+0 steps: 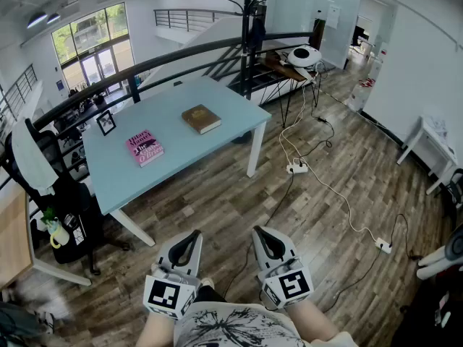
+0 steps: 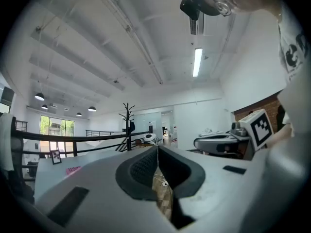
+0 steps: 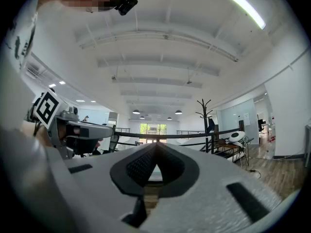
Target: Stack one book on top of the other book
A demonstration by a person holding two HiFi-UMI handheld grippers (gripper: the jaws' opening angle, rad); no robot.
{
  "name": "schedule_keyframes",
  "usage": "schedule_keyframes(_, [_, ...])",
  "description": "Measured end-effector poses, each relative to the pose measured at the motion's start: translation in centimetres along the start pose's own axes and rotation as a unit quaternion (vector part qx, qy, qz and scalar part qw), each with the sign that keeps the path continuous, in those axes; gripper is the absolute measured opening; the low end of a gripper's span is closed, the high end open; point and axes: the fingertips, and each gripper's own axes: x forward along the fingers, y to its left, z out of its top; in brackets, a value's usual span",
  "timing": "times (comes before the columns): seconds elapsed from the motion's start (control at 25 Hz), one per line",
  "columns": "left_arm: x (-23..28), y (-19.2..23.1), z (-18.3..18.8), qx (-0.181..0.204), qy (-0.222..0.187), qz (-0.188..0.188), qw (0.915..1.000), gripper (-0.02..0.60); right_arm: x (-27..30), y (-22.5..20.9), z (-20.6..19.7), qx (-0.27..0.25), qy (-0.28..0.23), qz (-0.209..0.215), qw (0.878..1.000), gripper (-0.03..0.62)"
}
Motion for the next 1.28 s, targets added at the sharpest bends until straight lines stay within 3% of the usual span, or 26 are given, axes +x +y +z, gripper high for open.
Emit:
schedule_keyframes(0.48, [0.9,-0.3,-0.5,-0.007,-0.001,-0.012,0.9999,0.014,-0.1,-0.6,-0.6,0.002,0.002,-0.009,1.0,-0.011])
schedule_keyframes(0.8, [3.0,1.0,-2.9,-0.022,0.017,-0.01,0.9996,0.014,1.8,-2.4,-3.3,0.021,0.028,-0.022,0.999,-0.009])
schedule_keyframes(1.04, [8.3,5.1,-4.7,-0.029,0.029,-0.01,0.9991,0.014,7.6,-5.1,-5.7,0.03,0.05,-0.025,0.998,-0.009])
schedule_keyframes(1.28, [17.0,12.7,-5.3,-0.045,0.023,-0.016,0.9986,0.014,17.9,-9.4,-6.8,0.021,0.063,-0.031,0.997,-0.009])
